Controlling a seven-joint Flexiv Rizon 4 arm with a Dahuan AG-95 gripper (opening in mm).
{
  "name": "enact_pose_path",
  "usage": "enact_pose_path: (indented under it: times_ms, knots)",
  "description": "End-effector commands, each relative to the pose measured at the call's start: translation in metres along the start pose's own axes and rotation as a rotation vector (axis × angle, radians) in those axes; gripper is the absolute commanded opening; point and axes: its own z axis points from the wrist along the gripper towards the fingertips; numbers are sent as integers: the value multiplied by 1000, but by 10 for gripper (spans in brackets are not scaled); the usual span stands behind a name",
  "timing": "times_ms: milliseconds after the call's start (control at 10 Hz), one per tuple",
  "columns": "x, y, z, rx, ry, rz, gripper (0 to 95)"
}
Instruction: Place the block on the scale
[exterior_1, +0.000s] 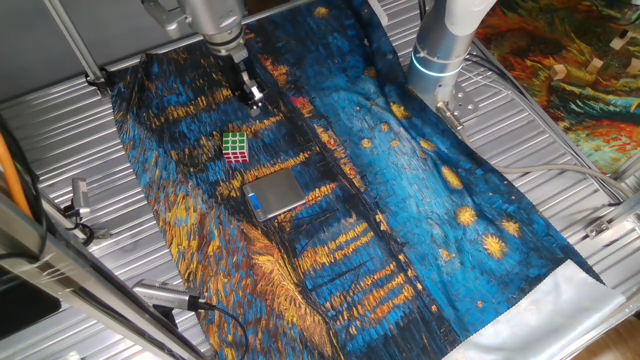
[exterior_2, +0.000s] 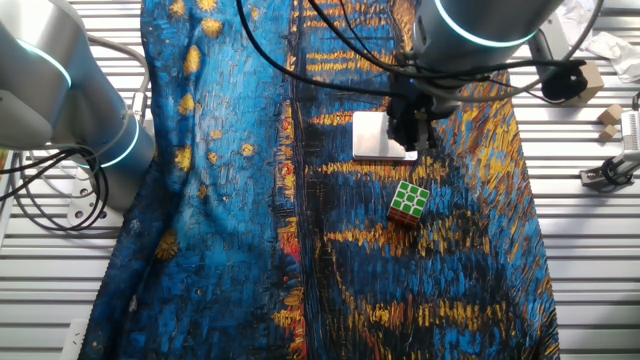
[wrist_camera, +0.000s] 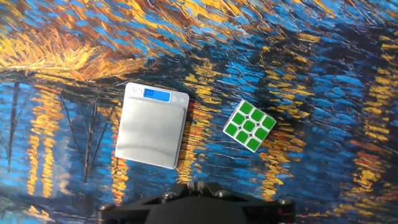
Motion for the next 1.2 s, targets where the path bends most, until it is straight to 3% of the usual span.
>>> enact_pose_path:
  times_ms: [100,500,700,800,900,1200]
  knots:
    - [0,0,0,5,-13,18,0]
    - [0,0,0,11,-14,124,0]
    - [0,0,0,14,15,188,0]
    - [0,0,0,54,39,205,0]
    - [0,0,0,103,40,177,0]
    - [0,0,0,71,23,143,0]
